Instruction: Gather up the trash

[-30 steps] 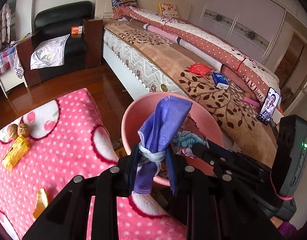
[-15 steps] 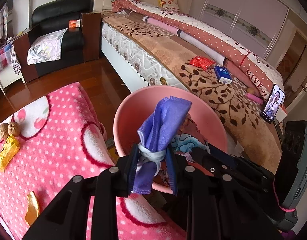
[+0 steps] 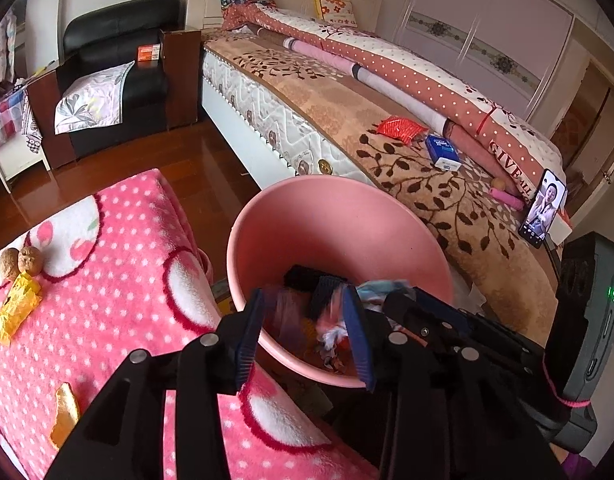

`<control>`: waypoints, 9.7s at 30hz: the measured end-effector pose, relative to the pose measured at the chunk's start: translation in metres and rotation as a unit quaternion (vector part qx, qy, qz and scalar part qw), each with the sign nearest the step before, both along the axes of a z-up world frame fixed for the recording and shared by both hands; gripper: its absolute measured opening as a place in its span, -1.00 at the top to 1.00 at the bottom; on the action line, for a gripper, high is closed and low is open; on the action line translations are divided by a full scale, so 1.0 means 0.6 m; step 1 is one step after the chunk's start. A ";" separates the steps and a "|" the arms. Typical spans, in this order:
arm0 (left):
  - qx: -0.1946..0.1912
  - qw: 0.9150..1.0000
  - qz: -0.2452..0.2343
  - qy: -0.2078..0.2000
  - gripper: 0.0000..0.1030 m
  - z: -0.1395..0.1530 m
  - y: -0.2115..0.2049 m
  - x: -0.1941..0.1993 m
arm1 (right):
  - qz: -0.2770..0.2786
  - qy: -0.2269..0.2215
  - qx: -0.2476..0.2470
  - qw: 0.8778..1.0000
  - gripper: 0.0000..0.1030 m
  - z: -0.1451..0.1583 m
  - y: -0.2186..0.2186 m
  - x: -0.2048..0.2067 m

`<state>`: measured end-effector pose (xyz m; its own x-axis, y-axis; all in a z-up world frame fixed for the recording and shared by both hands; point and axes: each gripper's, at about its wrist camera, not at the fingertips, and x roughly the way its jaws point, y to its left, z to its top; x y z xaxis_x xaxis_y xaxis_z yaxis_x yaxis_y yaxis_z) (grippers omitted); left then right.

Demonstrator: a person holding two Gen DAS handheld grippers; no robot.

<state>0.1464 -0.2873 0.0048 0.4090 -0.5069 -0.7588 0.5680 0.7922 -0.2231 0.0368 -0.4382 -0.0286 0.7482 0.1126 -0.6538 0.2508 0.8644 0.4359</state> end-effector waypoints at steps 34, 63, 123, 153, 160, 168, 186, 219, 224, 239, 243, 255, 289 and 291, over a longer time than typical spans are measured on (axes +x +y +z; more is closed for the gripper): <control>-0.023 0.996 0.080 0.006 0.23 0.003 0.189 -0.033 | 0.028 -0.011 -0.024 0.999 0.48 0.037 0.064 -0.009; -0.015 0.978 0.209 0.011 0.23 -0.060 0.449 -0.080 | 0.197 0.026 -0.031 0.980 0.49 0.032 0.280 0.036; 0.060 0.989 0.135 -0.029 0.23 -0.135 0.433 0.185 | 0.230 0.063 -0.072 0.968 0.83 -0.061 0.456 0.146; -0.009 0.976 0.217 -0.007 0.65 -0.070 0.520 0.053 | 0.230 0.062 -0.061 0.969 0.83 -0.064 0.453 0.144; 0.003 0.962 0.272 -0.013 0.65 -0.067 0.552 0.011 | 0.230 0.062 -0.058 0.970 0.83 -0.063 0.454 0.142; -0.001 0.953 0.301 0.023 0.65 -0.090 0.568 -0.028 | 0.230 0.061 -0.057 0.970 0.83 -0.063 0.455 0.141; -0.002 0.959 0.282 0.016 0.65 -0.060 0.501 -0.057 | 0.237 0.040 -0.047 0.970 0.83 -0.015 0.405 0.099; 0.006 0.986 0.166 -0.021 0.65 0.003 0.267 -0.051 | 0.083 -0.018 -0.044 0.995 0.83 0.051 0.153 0.032; 0.008 0.989 0.144 -0.026 0.65 0.008 0.223 -0.047 | 0.052 -0.017 -0.038 0.998 0.83 0.047 0.109 0.024; 0.022 0.995 0.095 -0.032 0.65 0.004 0.098 -0.023 | -0.012 -0.015 -0.032 0.999 0.83 0.031 0.018 0.003; 0.022 0.996 0.082 -0.019 0.65 -0.006 0.069 -0.013 | -0.024 -0.011 -0.029 0.999 0.83 0.021 -0.001 -0.001; 0.035 0.998 0.052 -0.014 0.64 -0.023 0.006 -0.007 | -0.050 -0.007 -0.014 0.999 0.83 0.004 -0.053 -0.015; 0.031 0.997 0.055 -0.037 0.12 -0.019 0.037 -0.027 | -0.004 0.001 -0.005 1.000 0.83 0.012 -0.006 -0.019; 0.032 0.997 0.064 -0.035 0.11 -0.019 0.051 -0.029 | 0.002 0.005 -0.005 1.000 0.83 0.013 0.006 -0.018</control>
<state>0.1292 -0.2569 -0.0068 0.5210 -0.3984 -0.7549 0.4731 0.8709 -0.1331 0.0261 -0.4345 -0.0207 0.7417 0.1090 -0.6618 0.2512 0.8697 0.4248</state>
